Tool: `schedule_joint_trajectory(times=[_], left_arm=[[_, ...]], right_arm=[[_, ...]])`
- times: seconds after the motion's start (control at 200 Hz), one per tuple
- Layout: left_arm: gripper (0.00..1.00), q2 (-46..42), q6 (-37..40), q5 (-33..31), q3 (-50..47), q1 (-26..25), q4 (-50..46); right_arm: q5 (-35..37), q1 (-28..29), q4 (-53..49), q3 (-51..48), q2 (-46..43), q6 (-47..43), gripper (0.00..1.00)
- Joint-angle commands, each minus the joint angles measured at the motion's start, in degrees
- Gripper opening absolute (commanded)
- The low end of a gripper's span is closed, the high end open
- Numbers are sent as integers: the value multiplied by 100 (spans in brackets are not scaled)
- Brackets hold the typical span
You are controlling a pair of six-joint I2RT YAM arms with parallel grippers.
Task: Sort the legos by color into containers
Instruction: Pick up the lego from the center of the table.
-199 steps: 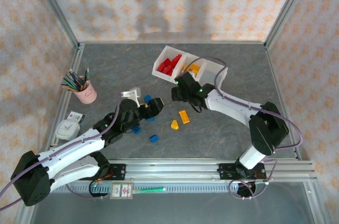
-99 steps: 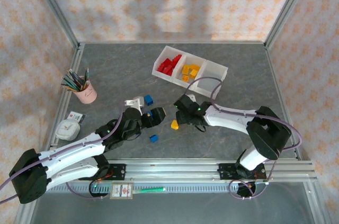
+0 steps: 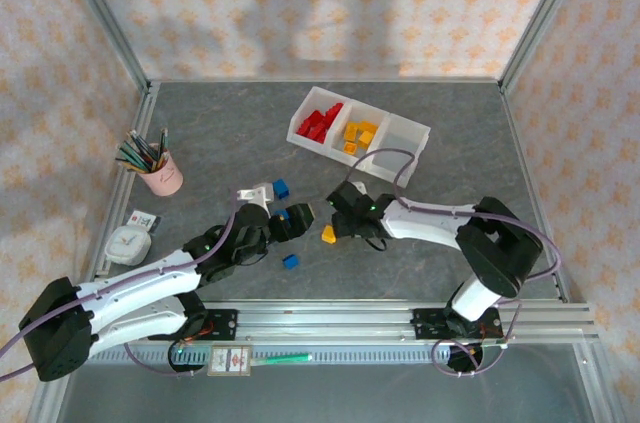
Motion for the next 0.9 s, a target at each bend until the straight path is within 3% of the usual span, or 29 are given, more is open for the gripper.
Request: schedule_joint_trajectory(times=[0.0, 0.495, 0.896], left_arm=[[99, -12, -52, -197, 36, -36, 101], [99, -56, -35, -331, 7, -33, 48], [99, 15, 19, -328, 101, -37, 93]], right_arm=[[269, -8, -9, 73, 208, -67, 54], [572, -237, -150, 300, 502, 39, 50], [251, -362, -47, 297, 453, -40, 35]])
